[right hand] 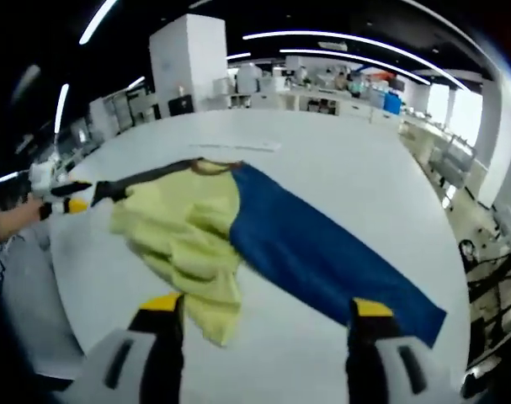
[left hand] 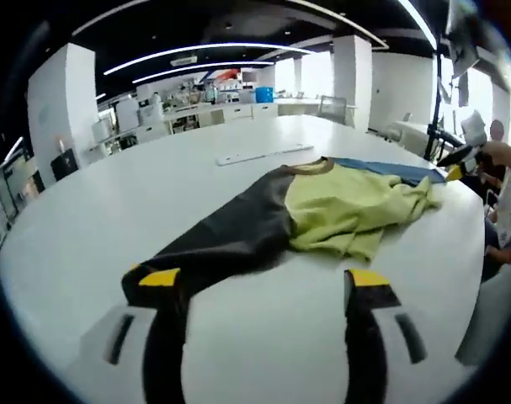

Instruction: Fold the garment on the visible template until the final outline fits inside the template.

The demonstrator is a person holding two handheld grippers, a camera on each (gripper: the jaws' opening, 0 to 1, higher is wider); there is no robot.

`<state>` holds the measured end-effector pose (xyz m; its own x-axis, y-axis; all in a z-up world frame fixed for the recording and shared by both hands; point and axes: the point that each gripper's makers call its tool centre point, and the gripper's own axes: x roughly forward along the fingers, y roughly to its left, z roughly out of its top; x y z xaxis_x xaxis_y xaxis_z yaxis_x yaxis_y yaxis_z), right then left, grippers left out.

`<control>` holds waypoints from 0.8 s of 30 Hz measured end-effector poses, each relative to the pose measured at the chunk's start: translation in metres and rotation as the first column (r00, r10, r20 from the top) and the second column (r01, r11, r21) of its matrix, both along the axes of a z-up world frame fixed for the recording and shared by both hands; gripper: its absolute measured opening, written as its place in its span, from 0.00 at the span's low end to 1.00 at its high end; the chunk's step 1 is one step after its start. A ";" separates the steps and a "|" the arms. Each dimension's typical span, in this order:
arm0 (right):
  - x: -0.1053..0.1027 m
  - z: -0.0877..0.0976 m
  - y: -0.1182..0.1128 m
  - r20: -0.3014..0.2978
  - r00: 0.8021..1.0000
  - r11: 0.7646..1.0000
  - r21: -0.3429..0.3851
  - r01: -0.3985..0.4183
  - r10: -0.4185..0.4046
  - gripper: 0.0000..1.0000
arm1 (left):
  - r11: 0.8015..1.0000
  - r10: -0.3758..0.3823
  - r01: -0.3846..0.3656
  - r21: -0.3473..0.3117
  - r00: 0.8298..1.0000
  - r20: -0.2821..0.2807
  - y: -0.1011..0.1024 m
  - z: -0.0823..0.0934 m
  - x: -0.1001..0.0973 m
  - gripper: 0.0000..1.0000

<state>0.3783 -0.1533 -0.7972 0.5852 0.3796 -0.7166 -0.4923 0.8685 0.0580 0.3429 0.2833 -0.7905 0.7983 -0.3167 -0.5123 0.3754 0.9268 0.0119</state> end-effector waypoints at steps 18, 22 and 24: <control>-0.025 -0.022 0.029 -0.044 0.999 1.000 0.012 -0.028 0.028 0.56 | 0.981 -0.191 0.191 -0.016 0.982 -0.001 -0.081 -0.022 -0.006 0.50; -0.027 -0.025 0.031 -0.054 0.998 0.999 0.027 -0.023 0.024 0.50 | 0.979 -0.203 0.203 -0.007 0.979 -0.003 -0.090 -0.028 -0.004 0.45; -0.030 -0.027 0.033 -0.060 0.998 0.999 0.027 -0.019 0.021 0.48 | 0.978 -0.206 0.206 -0.002 0.978 -0.003 -0.092 -0.032 -0.002 0.42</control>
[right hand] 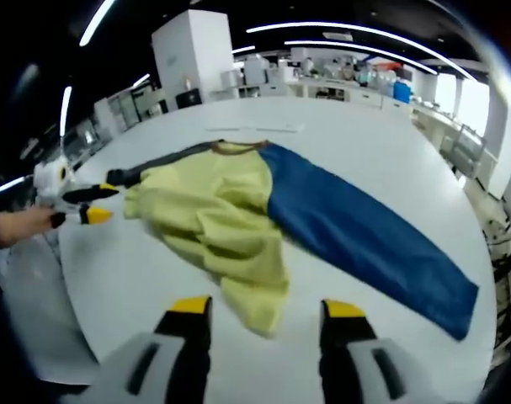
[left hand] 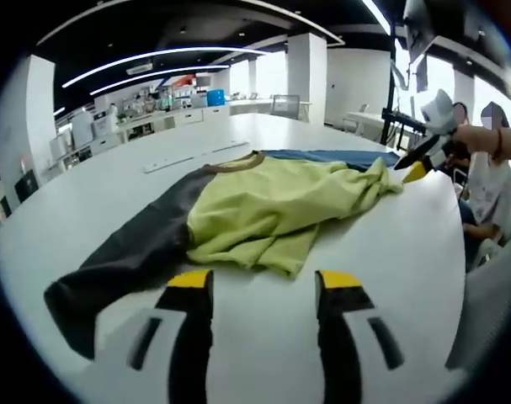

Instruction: Fold the garment on the visible template until the final outline fits inside the template.

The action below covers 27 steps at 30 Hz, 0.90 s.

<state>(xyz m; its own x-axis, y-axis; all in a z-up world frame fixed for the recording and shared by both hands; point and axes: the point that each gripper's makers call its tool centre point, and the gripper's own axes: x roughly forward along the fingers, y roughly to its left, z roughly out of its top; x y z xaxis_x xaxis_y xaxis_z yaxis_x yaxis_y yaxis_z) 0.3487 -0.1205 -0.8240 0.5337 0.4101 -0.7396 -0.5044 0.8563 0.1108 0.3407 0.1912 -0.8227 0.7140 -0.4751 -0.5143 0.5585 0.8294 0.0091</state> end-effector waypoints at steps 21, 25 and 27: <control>-0.005 -0.019 -0.003 -0.041 0.998 0.999 0.000 0.046 -0.046 0.20 | 0.997 -0.066 0.066 0.041 0.998 -0.005 -0.025 -0.019 0.003 0.15; -0.005 -0.019 -0.002 -0.035 0.998 0.999 0.005 0.048 -0.048 0.18 | 0.998 -0.064 0.064 0.024 0.998 -0.014 -0.026 -0.020 0.007 0.09; -0.005 -0.019 -0.001 -0.033 0.998 0.999 0.014 0.049 -0.049 0.15 | 0.998 -0.056 0.056 0.024 0.998 -0.013 -0.024 -0.021 0.010 0.07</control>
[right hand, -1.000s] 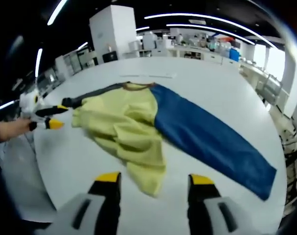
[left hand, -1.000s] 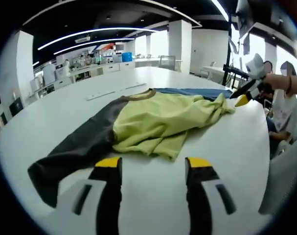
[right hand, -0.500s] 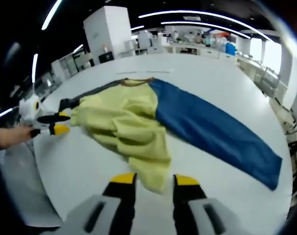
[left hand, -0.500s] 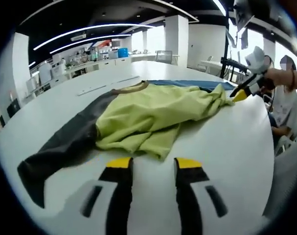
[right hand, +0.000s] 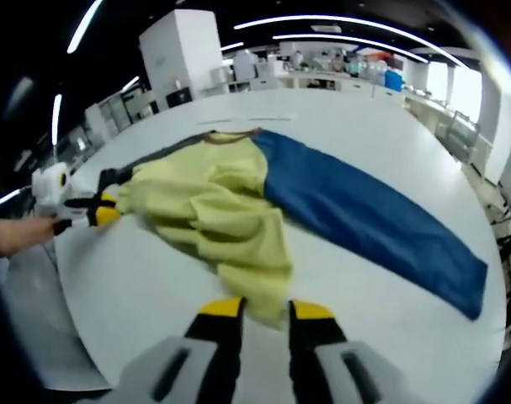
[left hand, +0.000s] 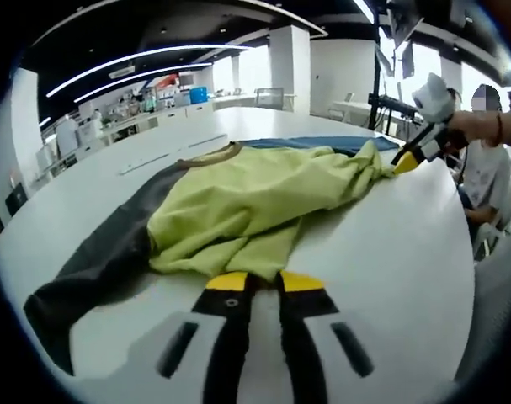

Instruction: Fold the garment on the visible template until the final outline fits inside the template.

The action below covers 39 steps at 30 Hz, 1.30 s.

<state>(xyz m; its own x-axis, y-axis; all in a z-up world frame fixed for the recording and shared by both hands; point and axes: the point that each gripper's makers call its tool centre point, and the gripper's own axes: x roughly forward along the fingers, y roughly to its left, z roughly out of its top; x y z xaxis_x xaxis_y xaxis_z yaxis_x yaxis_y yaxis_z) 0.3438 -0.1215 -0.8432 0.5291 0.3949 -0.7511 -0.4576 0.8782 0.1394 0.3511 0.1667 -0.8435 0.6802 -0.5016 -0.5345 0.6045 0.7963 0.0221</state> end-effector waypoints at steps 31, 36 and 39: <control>-0.008 0.050 0.001 0.129 0.988 0.996 -0.050 -0.074 0.080 0.00 | 0.980 0.048 -0.072 -0.183 0.990 -0.134 0.007 0.052 -0.032 0.01; -0.017 0.057 0.003 0.123 0.989 0.996 -0.042 -0.075 0.080 0.00 | 0.974 0.066 -0.101 -0.201 0.983 -0.171 0.021 0.051 -0.042 0.01; -0.023 0.060 0.003 0.115 0.991 0.997 -0.035 -0.071 0.075 0.00 | 0.973 0.073 -0.110 -0.203 0.980 -0.184 0.027 0.054 -0.050 0.01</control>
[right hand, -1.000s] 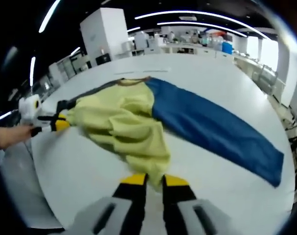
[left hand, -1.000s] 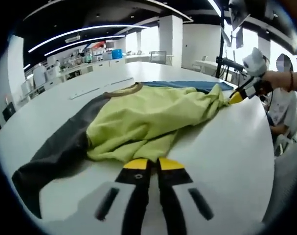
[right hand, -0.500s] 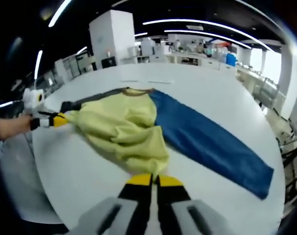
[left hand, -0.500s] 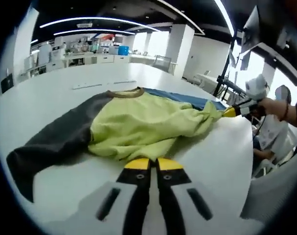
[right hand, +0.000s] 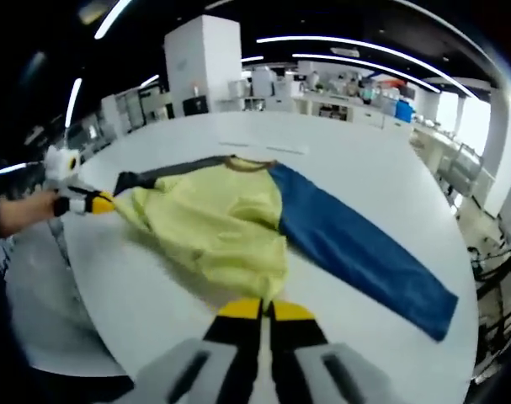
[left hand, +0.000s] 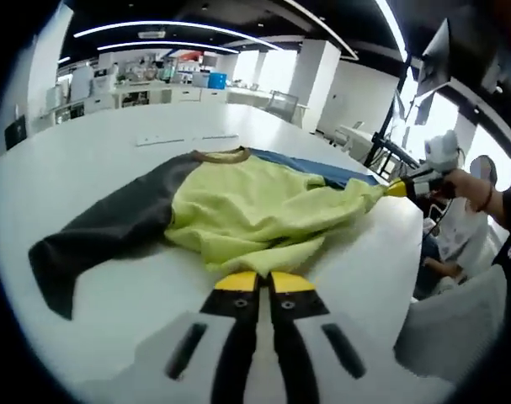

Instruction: Fold the garment on the visible template until the final outline fits inside the template.

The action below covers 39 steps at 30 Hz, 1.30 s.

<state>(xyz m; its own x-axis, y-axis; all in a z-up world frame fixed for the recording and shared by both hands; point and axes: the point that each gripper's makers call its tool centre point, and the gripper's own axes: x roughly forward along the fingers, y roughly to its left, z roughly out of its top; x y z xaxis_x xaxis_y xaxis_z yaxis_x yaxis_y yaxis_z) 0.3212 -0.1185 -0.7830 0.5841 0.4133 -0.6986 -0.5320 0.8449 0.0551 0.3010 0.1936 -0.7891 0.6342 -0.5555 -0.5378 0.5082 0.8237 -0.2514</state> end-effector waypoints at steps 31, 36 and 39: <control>-0.077 -0.027 0.011 -0.145 0.989 1.000 -0.003 0.001 -0.002 0.00 | 0.998 0.054 -0.052 0.023 0.989 -0.138 0.036 -0.013 -0.068 0.01; -0.084 -0.028 0.011 -0.158 0.987 1.000 -0.005 0.008 -0.008 0.00 | 0.998 0.070 -0.069 0.015 0.985 -0.160 0.038 -0.015 -0.072 0.01; -0.089 -0.026 0.010 -0.164 0.986 1.000 -0.005 0.016 -0.017 0.00 | 0.998 0.068 -0.066 0.017 0.983 -0.171 0.040 -0.014 -0.077 0.01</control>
<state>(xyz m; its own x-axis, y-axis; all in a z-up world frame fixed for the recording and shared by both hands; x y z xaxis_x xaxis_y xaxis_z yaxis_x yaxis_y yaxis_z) 0.2320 -0.1086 -0.8090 0.4679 0.4016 -0.7873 -0.5018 0.8540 0.1374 0.2236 0.2336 -0.8029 0.5673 -0.5082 -0.6480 0.4023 0.8576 -0.3204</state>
